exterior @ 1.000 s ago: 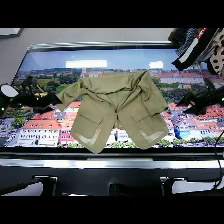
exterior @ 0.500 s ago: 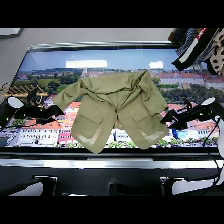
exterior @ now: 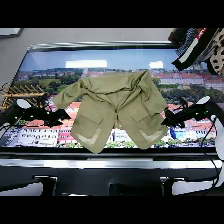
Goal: Fold the clothes and pants, and hang the long-sleeved shirts on hangers.
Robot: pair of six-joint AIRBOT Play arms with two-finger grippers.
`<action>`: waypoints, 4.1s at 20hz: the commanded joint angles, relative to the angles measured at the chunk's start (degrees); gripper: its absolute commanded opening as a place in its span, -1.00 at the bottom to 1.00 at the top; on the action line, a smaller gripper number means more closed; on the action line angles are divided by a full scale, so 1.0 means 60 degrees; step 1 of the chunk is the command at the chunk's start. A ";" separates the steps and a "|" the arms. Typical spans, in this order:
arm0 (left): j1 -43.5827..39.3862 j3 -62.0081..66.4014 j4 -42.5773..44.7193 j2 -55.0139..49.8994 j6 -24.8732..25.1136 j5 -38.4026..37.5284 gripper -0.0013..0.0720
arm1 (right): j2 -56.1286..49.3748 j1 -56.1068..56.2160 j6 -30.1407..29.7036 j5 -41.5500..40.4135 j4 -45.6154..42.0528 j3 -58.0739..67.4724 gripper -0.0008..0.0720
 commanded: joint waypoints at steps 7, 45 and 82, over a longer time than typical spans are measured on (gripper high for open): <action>-0.1268 0.0000 -0.0583 -0.0980 0.0408 0.0215 0.43 | 0.0182 0.0018 0.0237 0.0535 0.1013 -0.0015 -0.90; -0.1880 0.7198 0.1377 0.0594 -0.1960 0.0663 -0.92 | 0.1501 0.0871 0.4470 -0.0455 0.2138 0.7694 -0.91; -0.3694 -0.2594 0.1304 0.3585 -0.5049 0.1031 0.90 | 0.4098 0.2976 0.3606 -0.3563 0.1260 -0.4994 0.77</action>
